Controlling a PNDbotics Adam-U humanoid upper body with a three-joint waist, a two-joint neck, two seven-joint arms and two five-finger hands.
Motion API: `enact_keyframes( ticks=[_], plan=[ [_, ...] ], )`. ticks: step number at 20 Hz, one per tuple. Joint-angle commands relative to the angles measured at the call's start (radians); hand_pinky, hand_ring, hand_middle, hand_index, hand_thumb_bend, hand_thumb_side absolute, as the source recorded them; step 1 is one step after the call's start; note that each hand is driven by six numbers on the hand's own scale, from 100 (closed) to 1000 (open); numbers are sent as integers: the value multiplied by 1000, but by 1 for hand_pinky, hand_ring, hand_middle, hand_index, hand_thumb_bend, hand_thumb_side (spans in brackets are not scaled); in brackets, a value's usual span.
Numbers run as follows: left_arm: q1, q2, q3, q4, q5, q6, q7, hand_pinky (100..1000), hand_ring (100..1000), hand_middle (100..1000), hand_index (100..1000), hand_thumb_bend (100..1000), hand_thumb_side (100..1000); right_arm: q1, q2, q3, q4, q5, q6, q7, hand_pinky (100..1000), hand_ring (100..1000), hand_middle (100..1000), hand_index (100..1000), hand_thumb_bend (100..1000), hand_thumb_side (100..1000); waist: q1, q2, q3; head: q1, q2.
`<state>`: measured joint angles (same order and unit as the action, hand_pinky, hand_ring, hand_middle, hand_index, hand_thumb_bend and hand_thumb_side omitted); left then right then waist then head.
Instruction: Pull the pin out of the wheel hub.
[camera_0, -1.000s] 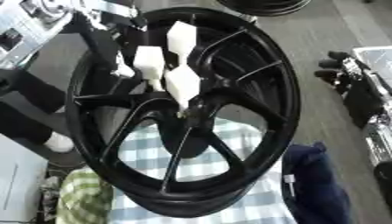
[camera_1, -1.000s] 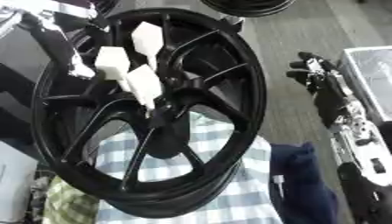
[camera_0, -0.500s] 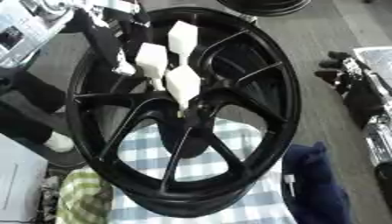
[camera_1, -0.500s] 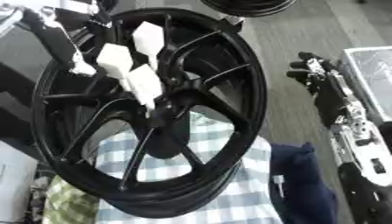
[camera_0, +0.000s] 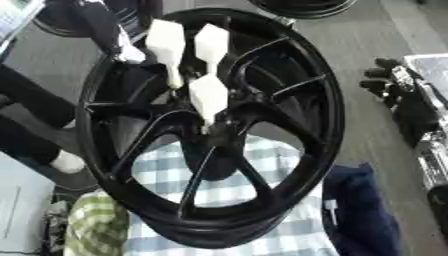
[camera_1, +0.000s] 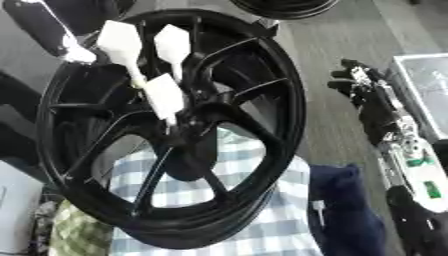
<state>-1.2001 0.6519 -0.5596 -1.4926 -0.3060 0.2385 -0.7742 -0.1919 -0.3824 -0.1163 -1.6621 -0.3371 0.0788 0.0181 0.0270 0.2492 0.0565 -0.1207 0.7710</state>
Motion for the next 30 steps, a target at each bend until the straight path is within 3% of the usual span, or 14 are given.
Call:
enact_keyframes(
  ticks=[1,10,17,22,27,28,30],
  plan=[
    [3,72,84,-63,30,6,48,834,694,478,382,113,118,-4,-20,-9,-17,-1,-2,-3,947,735,693,832,100,627,-5,-21,3,-3,-1],
    [196,282,305,-147,86,34,189,835,687,472,373,100,115,-1,-34,-33,-27,-4,-13,-27,947,735,694,832,100,614,-12,-15,24,-22,-1],
    [554,434,504,-196,177,41,397,832,680,467,369,100,124,0,-38,-49,-32,-7,-22,-43,947,735,693,831,100,608,-24,-10,31,-21,-7],
    [739,437,609,-173,182,48,485,842,692,475,380,100,126,2,-47,-76,-38,-11,-35,-68,947,736,693,831,100,599,-29,-8,56,-28,-11],
    [844,389,658,-135,164,36,481,852,710,493,404,100,123,-2,-57,-91,-44,-19,-45,-84,947,736,693,831,100,592,-32,-6,68,-35,-16],
    [857,380,665,-128,159,33,479,856,719,503,428,100,117,-2,-58,-93,-45,-20,-46,-86,947,735,693,831,100,592,-33,-6,69,-36,-16],
    [877,367,670,-116,145,20,460,891,785,595,665,127,126,-2,-59,-95,-45,-22,-47,-89,947,735,693,831,100,593,-33,-5,70,-35,-18]
  ],
)
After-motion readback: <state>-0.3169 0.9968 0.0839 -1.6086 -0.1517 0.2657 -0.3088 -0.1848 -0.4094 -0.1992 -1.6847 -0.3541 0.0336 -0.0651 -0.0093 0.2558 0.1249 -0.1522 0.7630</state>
